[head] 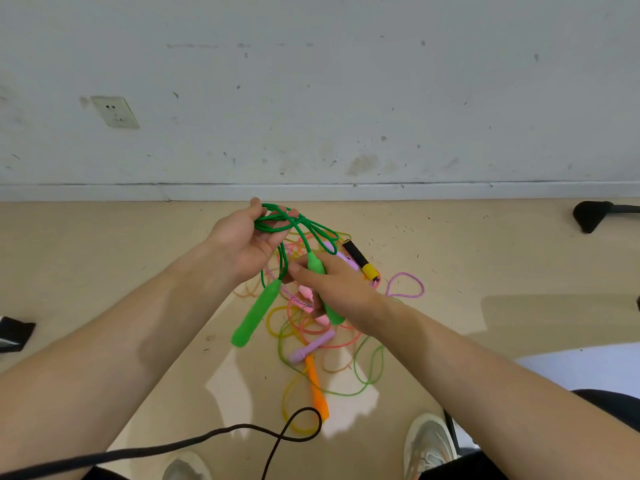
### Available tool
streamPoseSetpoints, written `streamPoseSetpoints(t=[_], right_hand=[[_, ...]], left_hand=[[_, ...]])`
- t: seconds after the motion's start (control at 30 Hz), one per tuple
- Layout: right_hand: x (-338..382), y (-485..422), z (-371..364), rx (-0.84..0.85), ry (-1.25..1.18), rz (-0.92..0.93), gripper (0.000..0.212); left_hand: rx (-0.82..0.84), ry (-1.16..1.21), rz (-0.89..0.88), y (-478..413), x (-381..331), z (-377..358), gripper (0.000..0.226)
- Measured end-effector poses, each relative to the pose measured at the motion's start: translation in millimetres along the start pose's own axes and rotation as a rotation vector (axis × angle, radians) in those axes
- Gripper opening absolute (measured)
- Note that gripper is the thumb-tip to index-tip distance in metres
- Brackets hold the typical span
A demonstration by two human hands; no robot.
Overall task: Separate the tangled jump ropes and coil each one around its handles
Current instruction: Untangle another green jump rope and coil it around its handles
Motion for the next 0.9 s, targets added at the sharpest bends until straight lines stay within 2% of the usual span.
streamPoseSetpoints(t=[0.07,0.13,0.23,0.37,0.5,0.67,0.73,0.9], right_hand=[[-0.2,0.8,-4.0,0.024,-0.039,-0.009,0.023],[2.8,0.7,-3.6,0.018,-0.056,0.008,0.018],[10.0,-2.2,7.3,-0.046,-0.117,0.015,0.020],[11.3,-3.8,30.6,-0.172,-0.129,-0.012,0.017],[-4.5,-3.3,21.5,-0.128,-0.078,-0.089,0.012],[4.1,-1.5,14.0,-0.096,0.025,-0.007,0.016],[8.9,-0.7,16.1,-0.097,-0.013,0.015,0.022],[21.5,-3.8,37.7,-0.149,-0.183,0.005,0.029]], left_hand=[[-0.004,0.003,-0.011,-0.1,-0.7,1.6,0.026],[0.027,-0.012,0.009,-0.2,2.0,-0.4,0.027],[0.102,-0.134,0.094,3.0,11.2,-4.7,0.036],[0.137,-0.159,0.134,11.1,16.7,-8.4,0.021],[0.136,-0.067,0.124,15.4,16.9,-15.9,0.020],[0.120,-0.040,0.121,17.7,18.7,-21.1,0.024],[0.123,-0.198,0.120,17.7,14.6,-18.0,0.027],[0.045,-1.044,0.146,20.1,-0.3,13.4,0.050]])
Point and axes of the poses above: each hand's wrist, its own y-axis away from the middle knuckle, its own z-axis out of the back of the hand, x = y × z, the point moved 10 cm from there along -y, towards the middle knuckle, and after that the axes turned 5 degrees about -y, right-handed, at the moved point
